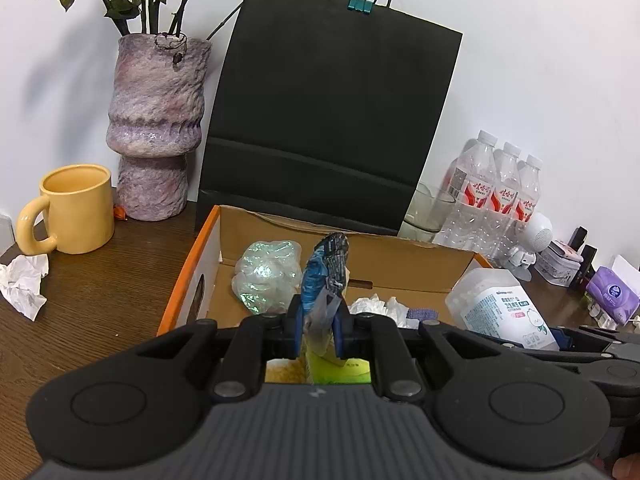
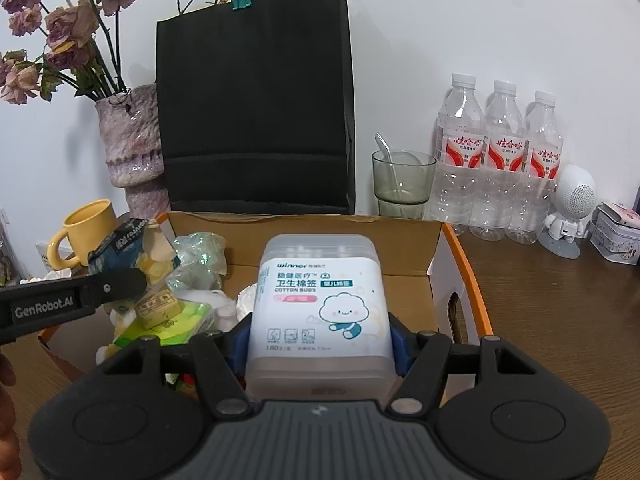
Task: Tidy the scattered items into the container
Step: 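Lower the cotton-bud container into the box and open the right tool while the left tool drops the pouch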
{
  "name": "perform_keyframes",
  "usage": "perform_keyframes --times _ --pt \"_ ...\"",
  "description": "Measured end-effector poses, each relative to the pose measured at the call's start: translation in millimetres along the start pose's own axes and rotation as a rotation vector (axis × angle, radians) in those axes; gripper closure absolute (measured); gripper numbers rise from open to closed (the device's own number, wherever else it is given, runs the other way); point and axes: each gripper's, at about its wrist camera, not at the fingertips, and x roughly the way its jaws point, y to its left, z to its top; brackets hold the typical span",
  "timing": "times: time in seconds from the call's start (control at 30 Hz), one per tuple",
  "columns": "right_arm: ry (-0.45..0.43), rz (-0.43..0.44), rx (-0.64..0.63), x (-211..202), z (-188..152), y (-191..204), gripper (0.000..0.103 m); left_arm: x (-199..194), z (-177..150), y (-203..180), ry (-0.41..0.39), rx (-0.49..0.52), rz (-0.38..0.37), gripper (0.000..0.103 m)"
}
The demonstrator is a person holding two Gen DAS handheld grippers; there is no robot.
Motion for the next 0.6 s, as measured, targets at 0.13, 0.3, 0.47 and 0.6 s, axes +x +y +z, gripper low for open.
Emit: perform_keyframes --times 0.13,0.3,0.47,0.6 --pt "-0.001 0.0 0.002 0 0 -1 0.04 0 0 0 0.0 0.003 -0.001 0.089" --pt "0.004 0.002 0.019 1 1 -3 0.039 1 0 -1 0.012 0.008 -0.003 0.077" --pt "0.006 -0.058 0.009 2 2 -2 0.001 -3 0 -12 -0.025 0.054 0.075 0.0" --pt "0.01 -0.054 0.01 1 3 -3 0.0 -5 -1 -14 -0.029 0.067 0.077 0.0"
